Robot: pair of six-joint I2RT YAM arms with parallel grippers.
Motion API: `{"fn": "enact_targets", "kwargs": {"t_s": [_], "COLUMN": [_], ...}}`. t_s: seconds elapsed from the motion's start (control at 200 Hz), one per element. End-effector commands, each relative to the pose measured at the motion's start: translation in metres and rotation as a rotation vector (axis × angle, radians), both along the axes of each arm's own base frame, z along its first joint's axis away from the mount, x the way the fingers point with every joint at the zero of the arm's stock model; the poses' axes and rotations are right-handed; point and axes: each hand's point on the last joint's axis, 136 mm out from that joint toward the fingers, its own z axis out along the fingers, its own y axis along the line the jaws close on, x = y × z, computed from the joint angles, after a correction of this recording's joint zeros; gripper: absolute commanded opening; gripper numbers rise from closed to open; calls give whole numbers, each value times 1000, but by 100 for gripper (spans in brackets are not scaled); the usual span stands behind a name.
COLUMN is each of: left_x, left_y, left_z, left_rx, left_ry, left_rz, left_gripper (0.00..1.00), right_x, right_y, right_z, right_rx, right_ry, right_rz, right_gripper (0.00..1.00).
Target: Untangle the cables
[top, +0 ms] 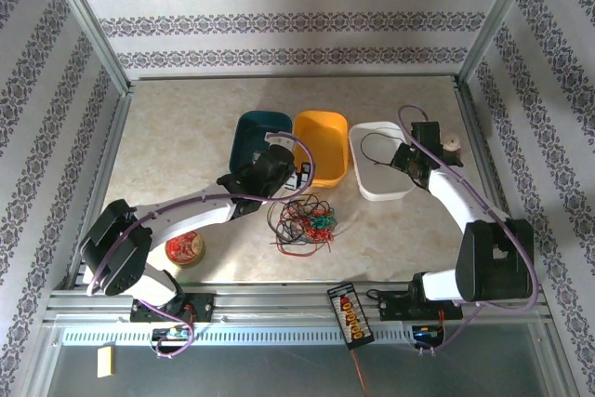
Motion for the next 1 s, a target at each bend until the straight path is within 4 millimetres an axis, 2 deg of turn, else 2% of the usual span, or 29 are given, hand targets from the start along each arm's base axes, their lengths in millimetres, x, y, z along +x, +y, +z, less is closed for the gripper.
{"fn": "enact_targets", "kwargs": {"t_s": [0.0,0.03,0.095,0.16,0.28,0.37,0.43,0.48,0.575,0.635,0.695,0.74,0.81,0.9,0.945,0.995], "left_x": [-3,-4,-4,-3,-4,-4,-3,-1,2,1,1,1,0,-3,-4,-6], "left_y": [17,19,25,29,31,33,40,51,90,114,126,131,138,148,150,153], "left_z": [2,1,-2,-6,-10,-12,-12,-14,-26,-37,-43,-43,-41,-38,-36,-35], "left_rx": [14,22,46,63,74,82,84,66,-4,-61,-94,-90,-65,-40,-37,-35], "left_ry": [12,15,22,39,47,53,59,78,159,214,228,222,222,213,204,197], "left_rz": [55,56,76,92,94,102,134,191,382,490,527,537,550,576,580,585], "left_gripper": [99,99,99,99,99,99,99,99,99,99,99,99,99,99,99,99], "right_x": [2,3,4,3,-2,-8,-12,-16,-33,-58,-88,-110,-136,-163,-166,-159], "right_y": [6,8,11,13,15,17,29,51,124,175,219,245,275,304,311,315], "right_z": [-4,-1,8,20,44,61,74,84,101,104,102,95,81,56,43,33], "right_rx": [43,49,48,38,9,-13,-18,-3,51,69,73,80,92,63,5,-69], "right_ry": [-5,-10,-33,-61,-112,-148,-183,-218,-270,-266,-245,-215,-154,-65,-34,-27], "right_rz": [-15,-9,-1,2,9,25,79,175,500,729,939,1061,1194,1335,1361,1342], "right_gripper": [0,3,31,43,53,54,54,54,53,53,53,53,53,53,53,53]}}
